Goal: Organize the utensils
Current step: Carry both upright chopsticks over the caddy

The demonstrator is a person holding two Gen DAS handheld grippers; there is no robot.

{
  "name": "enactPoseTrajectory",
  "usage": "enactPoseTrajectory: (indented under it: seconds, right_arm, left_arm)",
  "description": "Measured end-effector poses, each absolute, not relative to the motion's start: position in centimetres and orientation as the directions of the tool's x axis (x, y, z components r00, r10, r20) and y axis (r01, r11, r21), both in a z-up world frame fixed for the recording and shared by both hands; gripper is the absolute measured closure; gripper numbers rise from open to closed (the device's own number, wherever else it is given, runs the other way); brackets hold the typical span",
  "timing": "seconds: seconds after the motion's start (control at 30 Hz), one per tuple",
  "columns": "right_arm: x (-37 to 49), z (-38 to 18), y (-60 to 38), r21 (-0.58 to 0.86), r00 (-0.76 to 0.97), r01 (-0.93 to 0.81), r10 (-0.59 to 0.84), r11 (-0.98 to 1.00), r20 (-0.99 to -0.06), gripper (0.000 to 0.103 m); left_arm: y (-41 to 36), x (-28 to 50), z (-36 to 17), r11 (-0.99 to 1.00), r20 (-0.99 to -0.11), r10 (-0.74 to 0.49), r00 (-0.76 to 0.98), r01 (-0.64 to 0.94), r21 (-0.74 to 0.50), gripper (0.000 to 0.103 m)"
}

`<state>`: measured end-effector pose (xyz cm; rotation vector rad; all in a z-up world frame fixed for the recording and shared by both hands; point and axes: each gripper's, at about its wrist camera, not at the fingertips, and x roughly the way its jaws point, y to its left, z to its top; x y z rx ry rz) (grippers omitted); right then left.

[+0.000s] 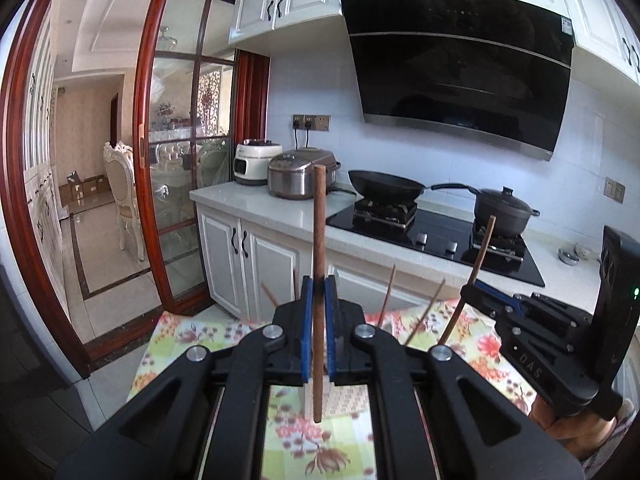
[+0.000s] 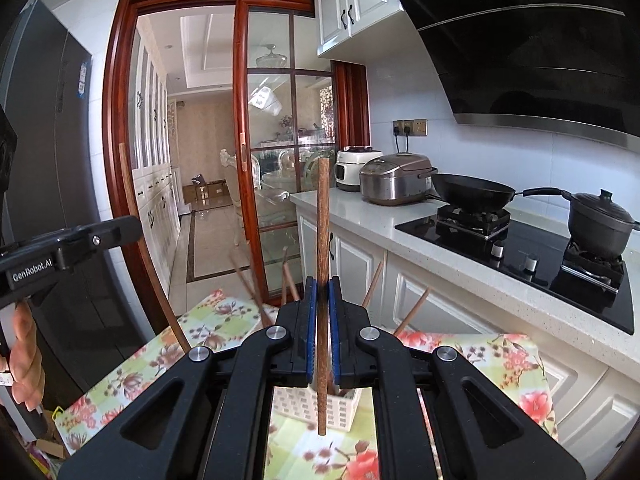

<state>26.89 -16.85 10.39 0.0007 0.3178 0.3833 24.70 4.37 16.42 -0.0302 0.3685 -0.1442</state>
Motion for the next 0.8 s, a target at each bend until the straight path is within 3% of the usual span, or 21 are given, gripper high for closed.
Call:
enactPoseTrajectory:
  seconds: [0.33, 0.8]
  right_arm:
    - [31.0, 11.7, -16.4, 0.094, 0.885, -0.358, 0.369, 0.929, -0.282, 0.096]
    - [34.8, 8.1, -14.5, 0.119, 0.838, -0.388, 0.403, 0.914, -0.368, 0.096]
  left_arm:
    - [3.5, 28.9, 19.7, 0.993, -0.296, -0.120, 0.948, 0.112, -0.045, 0.097]
    - [3.4, 35.0, 13.0, 0.989, -0.435, -0.143, 0.889, 0.112, -0.095, 0.097]
